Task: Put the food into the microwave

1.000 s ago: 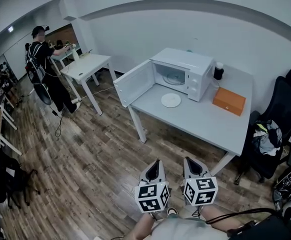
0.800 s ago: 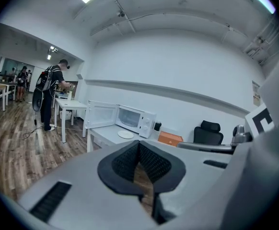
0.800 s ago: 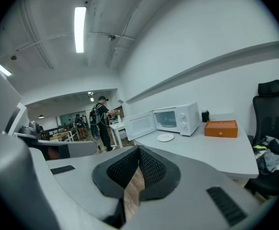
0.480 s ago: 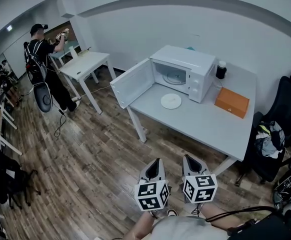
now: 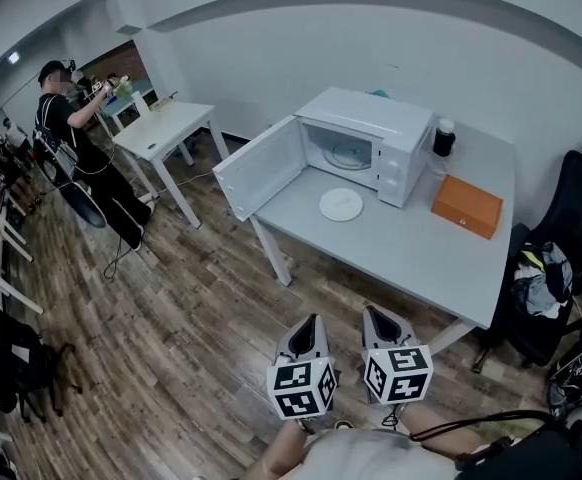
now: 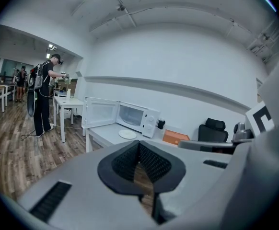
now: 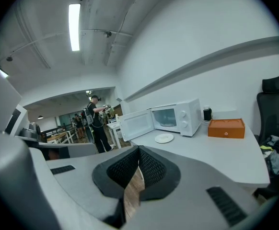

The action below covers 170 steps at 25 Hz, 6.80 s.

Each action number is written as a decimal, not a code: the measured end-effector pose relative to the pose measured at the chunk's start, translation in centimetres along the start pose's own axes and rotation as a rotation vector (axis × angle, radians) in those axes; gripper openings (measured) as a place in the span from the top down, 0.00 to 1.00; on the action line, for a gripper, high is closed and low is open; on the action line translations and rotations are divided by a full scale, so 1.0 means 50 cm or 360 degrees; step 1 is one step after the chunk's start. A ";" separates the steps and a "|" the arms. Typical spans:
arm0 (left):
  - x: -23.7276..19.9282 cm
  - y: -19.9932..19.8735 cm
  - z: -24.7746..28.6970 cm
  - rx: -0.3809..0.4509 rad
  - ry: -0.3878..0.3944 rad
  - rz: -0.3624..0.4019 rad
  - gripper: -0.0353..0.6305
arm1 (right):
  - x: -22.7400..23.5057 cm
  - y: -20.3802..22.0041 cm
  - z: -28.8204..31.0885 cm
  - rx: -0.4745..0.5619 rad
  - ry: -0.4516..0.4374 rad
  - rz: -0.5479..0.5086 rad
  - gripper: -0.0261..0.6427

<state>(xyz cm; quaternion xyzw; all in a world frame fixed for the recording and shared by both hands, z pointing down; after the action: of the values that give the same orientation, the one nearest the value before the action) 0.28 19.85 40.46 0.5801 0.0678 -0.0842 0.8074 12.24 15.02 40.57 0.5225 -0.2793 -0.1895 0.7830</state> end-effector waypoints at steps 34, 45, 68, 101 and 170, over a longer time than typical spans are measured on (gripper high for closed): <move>-0.200 -0.148 0.327 -0.0029 0.0142 0.0060 0.94 | 0.037 -0.113 0.355 0.0021 0.0164 0.0027 0.94; -0.243 -0.181 0.435 -0.0085 0.0244 0.0050 0.94 | 0.044 -0.152 0.460 0.0002 0.0240 0.0029 0.94; -0.286 -0.246 0.643 -0.0147 0.0395 0.0120 0.94 | 0.115 -0.204 0.620 0.0013 0.0416 0.0127 0.94; -0.264 -0.207 0.813 -0.0314 0.0298 0.0104 0.94 | 0.277 -0.188 0.729 -0.0081 0.0394 0.0309 0.93; -0.309 0.030 1.044 -0.0851 0.0202 -0.0118 0.83 | 0.474 0.031 0.880 -0.0521 0.0586 0.0551 0.89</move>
<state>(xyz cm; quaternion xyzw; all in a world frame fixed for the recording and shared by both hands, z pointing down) -13.88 -28.30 61.63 0.3476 0.1592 -0.0563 0.9223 2.61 -29.67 60.78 0.3596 -0.1834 0.0022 0.9149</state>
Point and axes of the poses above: the fingertips, and each gripper's own axes: z forward along the fingers, x to its right, y out of its underside, the point moved 4 cm from there along -z, backward along the fingers, and after that the axes turned 1 degree about z, right-handed, at the moved point
